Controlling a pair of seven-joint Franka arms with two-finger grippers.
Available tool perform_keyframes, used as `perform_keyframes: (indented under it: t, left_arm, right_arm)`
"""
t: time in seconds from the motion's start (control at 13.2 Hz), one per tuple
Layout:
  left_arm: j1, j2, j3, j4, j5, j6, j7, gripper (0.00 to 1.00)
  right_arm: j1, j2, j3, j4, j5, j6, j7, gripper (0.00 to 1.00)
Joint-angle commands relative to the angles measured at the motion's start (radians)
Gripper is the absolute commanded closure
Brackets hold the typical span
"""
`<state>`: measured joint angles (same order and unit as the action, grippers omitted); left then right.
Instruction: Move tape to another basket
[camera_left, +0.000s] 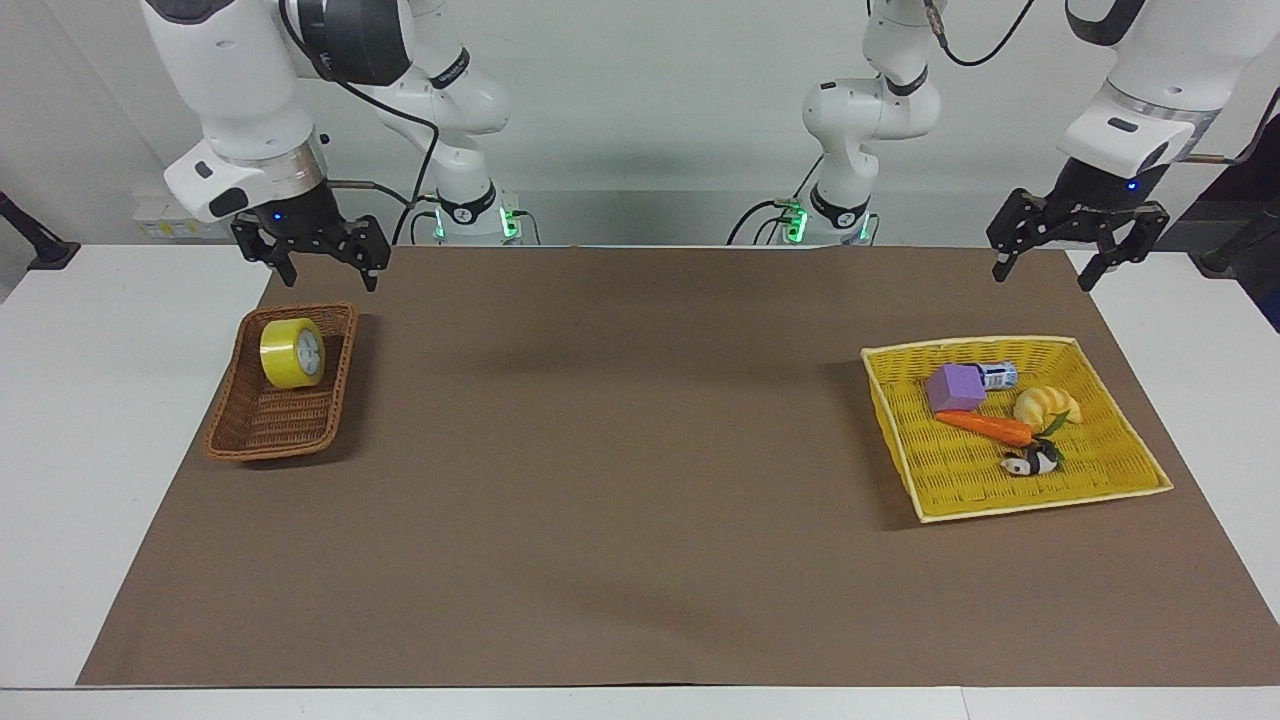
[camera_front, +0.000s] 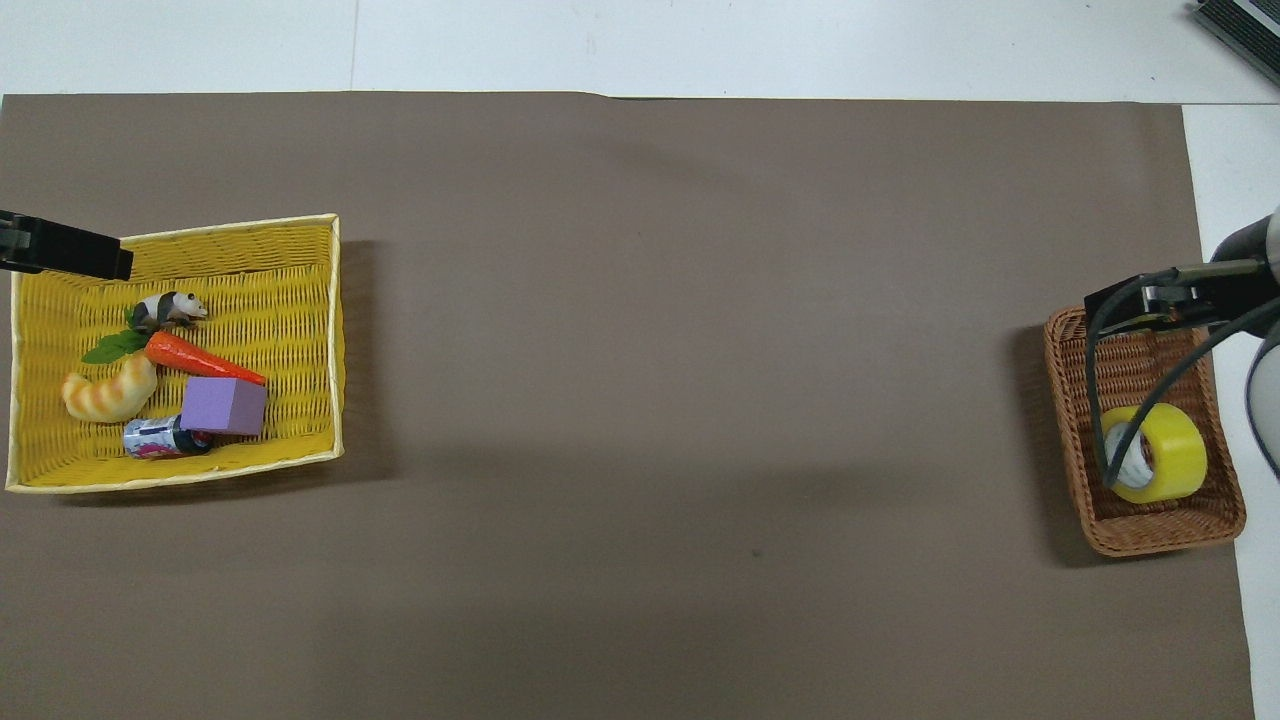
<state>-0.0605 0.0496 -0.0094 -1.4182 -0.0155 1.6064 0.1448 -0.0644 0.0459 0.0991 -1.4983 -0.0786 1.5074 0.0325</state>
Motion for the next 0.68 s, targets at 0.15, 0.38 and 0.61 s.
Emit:
perform_keyframes:
  t: [0.15,0.38,0.61]
  left_arm:
    - [0.011,-0.013,-0.009,-0.008,0.019,-0.014,0.006,0.0]
    - [0.011,-0.013,-0.009,-0.008,0.019,-0.014,0.006,0.0]
    - [0.011,-0.013,-0.009,-0.008,0.019,-0.014,0.006,0.0]
  right_arm:
    - [-0.025,-0.011,0.001,0.009,0.056,-0.016,-0.023,0.0]
    - [-0.04,-0.012,0.004,0.01,0.082,-0.027,-0.043,0.0]
    - [-0.04,-0.026,0.004,0.02,0.102,-0.05,-0.043,0.0]
